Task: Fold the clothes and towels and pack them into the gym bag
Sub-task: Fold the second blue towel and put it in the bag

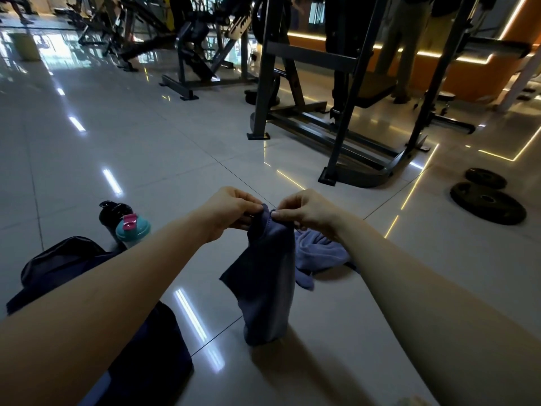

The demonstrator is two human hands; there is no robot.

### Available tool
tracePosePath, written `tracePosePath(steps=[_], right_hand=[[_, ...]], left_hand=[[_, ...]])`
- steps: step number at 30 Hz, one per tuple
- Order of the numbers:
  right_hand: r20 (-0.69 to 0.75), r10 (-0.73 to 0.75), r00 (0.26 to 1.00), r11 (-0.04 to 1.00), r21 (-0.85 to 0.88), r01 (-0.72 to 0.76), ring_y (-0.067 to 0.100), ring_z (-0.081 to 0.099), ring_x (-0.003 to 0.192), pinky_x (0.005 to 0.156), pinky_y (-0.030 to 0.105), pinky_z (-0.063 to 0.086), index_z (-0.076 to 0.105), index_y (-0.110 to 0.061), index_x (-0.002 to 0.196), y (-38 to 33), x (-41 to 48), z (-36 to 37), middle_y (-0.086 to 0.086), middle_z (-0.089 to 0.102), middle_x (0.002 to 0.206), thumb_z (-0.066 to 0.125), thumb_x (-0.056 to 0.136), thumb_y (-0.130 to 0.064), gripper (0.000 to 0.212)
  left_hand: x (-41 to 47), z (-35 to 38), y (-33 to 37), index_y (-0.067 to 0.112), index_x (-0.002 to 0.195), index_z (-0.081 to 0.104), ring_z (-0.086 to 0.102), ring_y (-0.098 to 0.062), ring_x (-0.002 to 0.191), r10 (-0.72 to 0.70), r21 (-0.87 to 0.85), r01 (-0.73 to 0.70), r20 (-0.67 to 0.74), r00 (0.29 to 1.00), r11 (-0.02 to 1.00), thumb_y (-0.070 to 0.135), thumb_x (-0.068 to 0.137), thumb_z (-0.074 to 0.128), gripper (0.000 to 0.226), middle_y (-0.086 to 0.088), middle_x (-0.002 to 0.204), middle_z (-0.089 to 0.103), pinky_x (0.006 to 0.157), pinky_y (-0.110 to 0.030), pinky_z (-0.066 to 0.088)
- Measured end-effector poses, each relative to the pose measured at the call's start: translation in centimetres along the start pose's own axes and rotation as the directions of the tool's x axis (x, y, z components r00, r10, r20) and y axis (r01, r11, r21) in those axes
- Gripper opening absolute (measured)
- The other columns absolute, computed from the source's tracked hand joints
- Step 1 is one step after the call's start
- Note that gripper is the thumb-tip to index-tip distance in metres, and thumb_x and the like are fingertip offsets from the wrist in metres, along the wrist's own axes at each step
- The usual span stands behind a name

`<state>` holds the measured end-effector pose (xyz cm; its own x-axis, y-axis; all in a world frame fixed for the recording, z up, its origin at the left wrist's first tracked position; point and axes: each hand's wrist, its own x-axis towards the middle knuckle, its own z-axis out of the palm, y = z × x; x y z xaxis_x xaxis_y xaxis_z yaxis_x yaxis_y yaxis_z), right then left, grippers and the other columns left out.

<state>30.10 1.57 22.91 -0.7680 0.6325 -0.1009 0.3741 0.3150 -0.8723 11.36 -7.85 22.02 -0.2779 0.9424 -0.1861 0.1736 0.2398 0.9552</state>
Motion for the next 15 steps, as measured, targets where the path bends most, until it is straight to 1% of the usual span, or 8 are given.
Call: tracePosePath(steps=[2, 6, 10, 13, 15], right_hand=[[-0.017, -0.013, 1.000, 1.000, -0.008, 0.013, 0.010, 0.044, 0.054, 0.051, 0.024, 0.033, 0.074, -0.002, 0.087, -0.17, 0.06, 0.04, 0.006, 0.054, 0.064, 0.073, 0.091, -0.015, 0.013], [-0.027, -0.020, 0.999, 0.999, -0.047, 0.018, 0.011, 0.046, 0.059, 0.052, 0.023, 0.034, 0.073, 0.001, 0.092, -0.66, 0.07, -0.02, 0.011, 0.056, 0.072, 0.071, 0.093, -0.018, 0.018], [-0.050, -0.015, 0.999, 0.996, -0.086, 0.011, 0.006, 0.049, 0.056, 0.049, 0.015, 0.038, 0.076, -0.002, 0.087, -1.06, 0.05, -0.11, 0.006, 0.062, 0.068, 0.074, 0.090, -0.014, 0.013], [-0.079, -0.010, 0.997, 0.994, -0.111, 0.001, 0.012, 0.054, 0.063, 0.057, 0.021, 0.044, 0.076, -0.006, 0.081, -1.00, 0.35, 0.04, 0.009, 0.066, 0.072, 0.080, 0.084, -0.015, 0.011], [-0.092, -0.003, 0.996, 0.993, -0.120, -0.008, 0.012, 0.054, 0.061, 0.057, 0.022, 0.045, 0.075, -0.005, 0.079, -0.93, 0.48, 0.08, 0.010, 0.067, 0.071, 0.082, 0.082, -0.016, 0.013]], left_hand=[[-0.18, 0.11, 0.25, 0.002, 0.095, 0.075, 0.073, -0.020, 0.073, 0.007, 0.003, -0.007, 0.029, 1.000, 1.000, 0.002, 0.095, 0.064, 0.011, -0.012, 0.082, 0.076, 0.065, -0.028, 0.059], [-0.46, 0.64, 0.62, 0.004, 0.092, 0.074, 0.074, -0.022, 0.076, 0.017, 0.016, -0.017, 0.055, 0.998, 1.000, 0.001, 0.095, 0.063, 0.012, -0.012, 0.083, 0.076, 0.068, -0.029, 0.061], [-0.54, 0.86, 0.79, 0.007, 0.090, 0.075, 0.074, -0.022, 0.077, 0.017, 0.031, -0.019, 0.062, 0.998, 0.999, 0.001, 0.095, 0.063, 0.014, -0.012, 0.084, 0.076, 0.069, -0.030, 0.061], [-0.55, 0.94, 0.88, 0.005, 0.095, 0.075, 0.074, -0.023, 0.082, 0.029, 0.053, -0.033, 0.076, 0.997, 0.998, 0.001, 0.096, 0.063, 0.013, -0.016, 0.092, 0.076, 0.072, -0.031, 0.061], [-0.51, 0.95, 0.93, 0.004, 0.097, 0.075, 0.074, -0.025, 0.085, 0.036, 0.063, -0.041, 0.081, 0.996, 0.997, 0.001, 0.096, 0.062, 0.013, -0.017, 0.095, 0.076, 0.076, -0.033, 0.062]])
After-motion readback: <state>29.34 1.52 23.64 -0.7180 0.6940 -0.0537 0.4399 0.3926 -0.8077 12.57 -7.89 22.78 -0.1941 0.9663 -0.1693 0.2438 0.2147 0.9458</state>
